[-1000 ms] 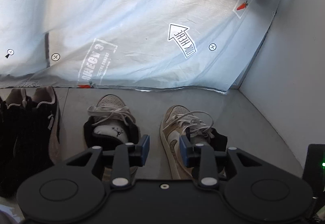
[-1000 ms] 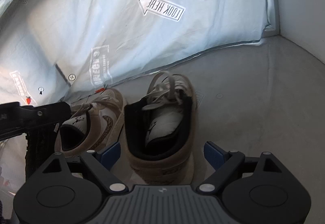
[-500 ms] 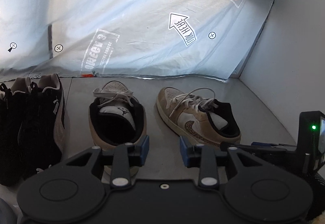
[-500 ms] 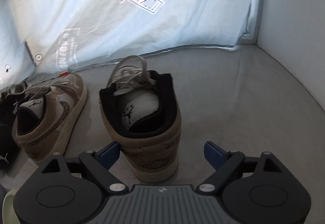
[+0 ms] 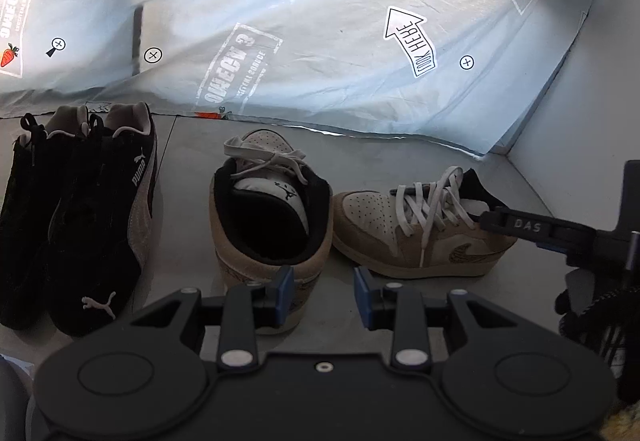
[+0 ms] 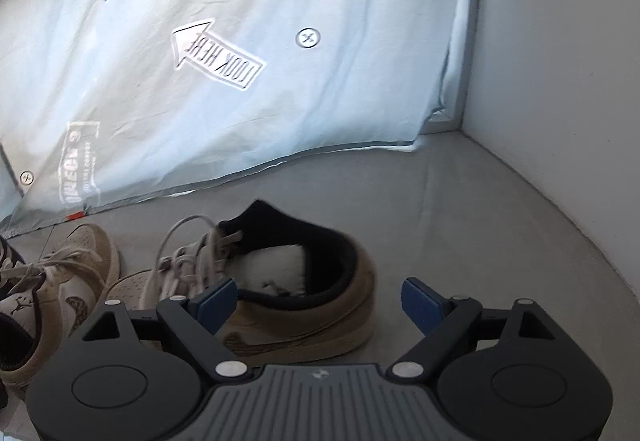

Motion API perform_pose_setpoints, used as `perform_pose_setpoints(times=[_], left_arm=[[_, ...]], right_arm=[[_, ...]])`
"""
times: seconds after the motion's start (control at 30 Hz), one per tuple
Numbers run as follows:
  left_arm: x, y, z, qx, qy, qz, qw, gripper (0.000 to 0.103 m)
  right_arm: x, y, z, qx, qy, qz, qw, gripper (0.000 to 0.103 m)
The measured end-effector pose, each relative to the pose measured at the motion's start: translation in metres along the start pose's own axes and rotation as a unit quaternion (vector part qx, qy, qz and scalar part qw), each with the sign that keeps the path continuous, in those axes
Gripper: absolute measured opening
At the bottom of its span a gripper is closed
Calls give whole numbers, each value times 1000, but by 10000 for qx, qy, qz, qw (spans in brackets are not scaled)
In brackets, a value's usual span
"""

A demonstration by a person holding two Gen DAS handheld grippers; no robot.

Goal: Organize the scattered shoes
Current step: 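Carry the tan high-top with the right tool beside the other shoes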

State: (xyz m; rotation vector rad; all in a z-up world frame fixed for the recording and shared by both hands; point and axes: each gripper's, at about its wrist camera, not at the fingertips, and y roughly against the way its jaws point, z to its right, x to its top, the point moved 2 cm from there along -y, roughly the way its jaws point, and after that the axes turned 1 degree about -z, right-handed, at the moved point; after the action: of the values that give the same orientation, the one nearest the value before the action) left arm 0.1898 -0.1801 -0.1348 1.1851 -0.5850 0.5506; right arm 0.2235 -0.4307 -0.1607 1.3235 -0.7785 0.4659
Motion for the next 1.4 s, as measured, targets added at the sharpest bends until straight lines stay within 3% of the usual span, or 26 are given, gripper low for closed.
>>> perform_pose_setpoints(times=[0.13,0.33,0.77,0.9,1.0,1.07,1.13,1.2,1.4], left_arm=[[0,4,-2,6,-55,22,10000,34],[1,3,-6,-56,152,0,9999,34],[1,-5,-5,-132,130,-64,9998,34],[-1,-5,-3,-142,70,-84,9998,34],[-2,-2,-5,-124,56,-63,9999,34],[0,-1,-9,-143,172,-69,9997,34],[1,2,-13,-117,236,-3,9997,34],[2,5,-16,-90,227,62,9997,34],[2,2,-21,-140,421,-14,9990,34]], right_arm=[[-6,-20,-14,-79,-279,-285,9992,89],[-8,-24,2,3,-303,-490,9983,90],[-4,-17,82,-642,-1453,-167,9872,91],[-9,-12,34,190,-1269,-10,9917,97],[-14,-21,-8,504,-1132,-223,9920,99],[-19,-35,-39,472,-956,-418,9934,101],[-24,-45,-61,152,-635,-463,9968,103],[-29,-43,-75,-69,-337,-209,9992,103],[-30,-41,-58,544,109,-302,9980,102]])
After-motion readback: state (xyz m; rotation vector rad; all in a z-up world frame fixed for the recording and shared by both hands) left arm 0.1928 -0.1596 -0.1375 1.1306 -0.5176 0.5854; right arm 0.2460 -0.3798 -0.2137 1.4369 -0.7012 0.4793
